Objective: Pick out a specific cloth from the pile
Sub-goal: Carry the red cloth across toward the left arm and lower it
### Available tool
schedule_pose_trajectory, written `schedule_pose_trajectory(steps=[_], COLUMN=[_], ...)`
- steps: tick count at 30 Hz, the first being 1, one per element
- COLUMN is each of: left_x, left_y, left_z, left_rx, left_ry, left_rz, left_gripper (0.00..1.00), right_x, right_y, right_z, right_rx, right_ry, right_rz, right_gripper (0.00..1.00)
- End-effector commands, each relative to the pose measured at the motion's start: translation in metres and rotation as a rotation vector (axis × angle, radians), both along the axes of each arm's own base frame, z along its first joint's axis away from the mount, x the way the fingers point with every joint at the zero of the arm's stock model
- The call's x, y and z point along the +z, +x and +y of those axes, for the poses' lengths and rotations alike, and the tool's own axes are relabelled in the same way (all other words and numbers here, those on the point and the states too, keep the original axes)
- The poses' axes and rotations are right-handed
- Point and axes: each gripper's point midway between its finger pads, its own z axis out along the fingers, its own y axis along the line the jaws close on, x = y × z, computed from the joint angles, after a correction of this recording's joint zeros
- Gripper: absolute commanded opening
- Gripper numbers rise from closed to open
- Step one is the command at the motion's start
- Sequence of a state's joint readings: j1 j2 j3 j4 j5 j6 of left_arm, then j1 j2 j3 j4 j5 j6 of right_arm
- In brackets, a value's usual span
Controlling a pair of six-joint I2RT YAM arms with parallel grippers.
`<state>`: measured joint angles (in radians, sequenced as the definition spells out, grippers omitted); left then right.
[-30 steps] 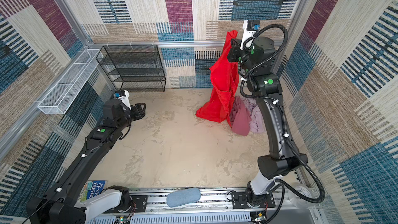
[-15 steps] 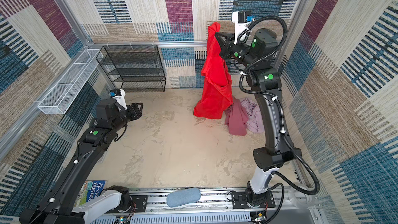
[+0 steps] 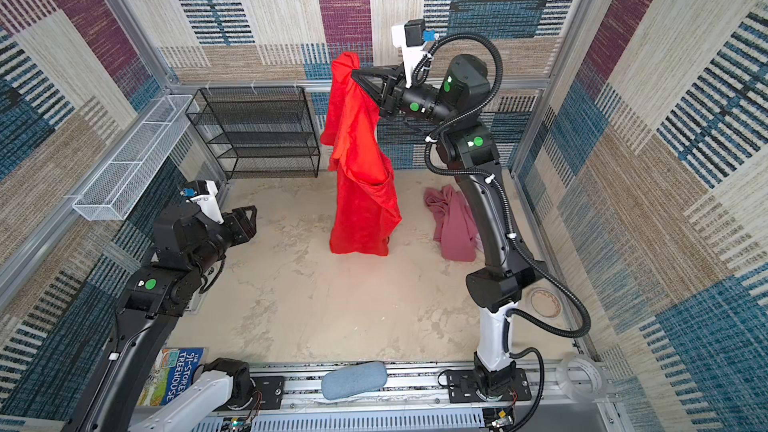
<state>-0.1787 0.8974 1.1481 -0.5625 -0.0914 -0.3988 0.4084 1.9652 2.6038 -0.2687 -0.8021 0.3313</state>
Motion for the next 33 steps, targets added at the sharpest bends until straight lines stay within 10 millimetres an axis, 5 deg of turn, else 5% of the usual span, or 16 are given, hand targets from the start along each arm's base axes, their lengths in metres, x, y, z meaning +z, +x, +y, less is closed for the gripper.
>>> schedule_pose_trajectory(steps=[1, 7, 16, 33], left_x=[-0.005, 0.001, 0.006, 0.0], left_y=[-0.009, -0.025, -0.037, -0.055], left_z=[0.007, 0.014, 0.02, 0.029], left_rx=[0.018, 0.041, 0.053, 0.087], left_ry=[0.035, 0.047, 0.065, 0.066], left_rz=[0.022, 0.0, -0.015, -0.033], left_gripper=[0.58, 0.58, 0.58, 0.58], right_x=[0.009, -0.018, -0.092, -0.272], right_y=[-0.019, -0.018, -0.009, 0.021], right_z=[0.019, 0.066, 0.153, 0.269], right_rx=[0.109, 0.197, 0.256, 0.181], right_ry=[0.036, 0.025, -0.048, -0.236], right_rz=[-0.035, 0.013, 0.11, 0.28], right_gripper=[0.0, 0.0, 0.0, 0.0])
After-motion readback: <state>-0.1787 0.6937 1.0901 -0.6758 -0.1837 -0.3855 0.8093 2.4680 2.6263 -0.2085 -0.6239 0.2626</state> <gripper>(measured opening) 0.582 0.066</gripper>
